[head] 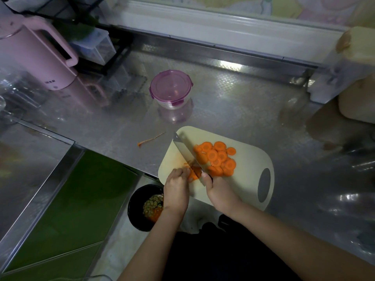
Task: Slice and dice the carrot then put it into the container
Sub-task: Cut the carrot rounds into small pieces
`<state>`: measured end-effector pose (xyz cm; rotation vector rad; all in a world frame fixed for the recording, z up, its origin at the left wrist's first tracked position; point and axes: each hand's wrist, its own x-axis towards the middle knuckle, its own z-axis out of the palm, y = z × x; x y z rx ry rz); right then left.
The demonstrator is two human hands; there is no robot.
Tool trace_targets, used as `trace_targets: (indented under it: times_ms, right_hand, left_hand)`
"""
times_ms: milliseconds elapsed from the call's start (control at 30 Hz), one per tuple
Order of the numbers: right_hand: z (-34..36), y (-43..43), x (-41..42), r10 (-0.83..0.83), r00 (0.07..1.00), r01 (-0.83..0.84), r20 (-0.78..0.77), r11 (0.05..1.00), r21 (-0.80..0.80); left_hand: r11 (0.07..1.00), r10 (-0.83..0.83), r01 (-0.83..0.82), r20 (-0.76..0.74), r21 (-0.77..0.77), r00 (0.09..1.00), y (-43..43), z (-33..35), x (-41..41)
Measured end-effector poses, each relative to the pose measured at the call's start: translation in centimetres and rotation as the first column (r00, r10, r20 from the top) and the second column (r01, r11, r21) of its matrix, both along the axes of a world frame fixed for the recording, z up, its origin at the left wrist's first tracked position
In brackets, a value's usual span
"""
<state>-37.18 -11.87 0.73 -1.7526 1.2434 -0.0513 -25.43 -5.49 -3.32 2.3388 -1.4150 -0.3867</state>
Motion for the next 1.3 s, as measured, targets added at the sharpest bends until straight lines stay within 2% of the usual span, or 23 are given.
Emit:
trace_targets:
  times_ms: [100, 267, 467, 600, 667, 800, 1067, 1300]
  right_hand:
    - [0.8, -0.5, 0.0, 0.013, 0.999, -0.014, 0.034, 1.000, 0.026]
    - [2.0, -1.4, -0.1, 0.060, 0.997, -0.057, -0.050, 0.997, 0.054]
    - [2.6, -0.6, 0.2, 0.028, 1.000, -0.028, 0.011, 1.000, -0.005]
    - [3.1, 0.4, 0.0, 0.009, 0.999, -0.008, 0.041, 1.000, -0.027]
    - [3.2, 0.8, -0.1, -0.012, 1.000, 0.013, 0.026, 0.999, -0.041]
    - [2.7, 1.4, -0.2, -0.029, 0.999, 0.028, -0.037, 0.999, -0.022]
    - [2.3, 2.0, -0.2, -0.026, 0.998, 0.022, -0.059, 0.997, -0.069]
    - [2.2, 2.0, -0.3, -0.023, 0.999, 0.021, -0.031, 0.998, -0.052]
  left_hand:
    - [0.999, 0.029, -0.030, -0.091, -0.015, 0.995, 0.2, 0.0, 0.1]
    - [1.000, 0.002, 0.003, -0.210, 0.023, 0.978, 0.6, 0.3, 1.4]
    - [0.999, -0.034, 0.025, -0.319, -0.032, 0.947, 1.0, 0.7, 2.2]
    - [0.997, -0.045, 0.031, -0.203, -0.074, 0.978, 1.3, 1.1, 2.1]
    - [0.998, -0.056, 0.052, -0.142, -0.033, 0.988, 1.2, 1.0, 2.1]
    - [0.995, -0.071, 0.077, -0.088, 0.062, 0.994, 0.6, 0.7, 2.0]
    - [0.990, -0.136, 0.136, 0.004, 0.033, 0.991, 0.6, 0.6, 2.0]
    - [0.999, -0.038, 0.036, -0.147, -0.015, 0.988, 0.6, 0.7, 1.9]
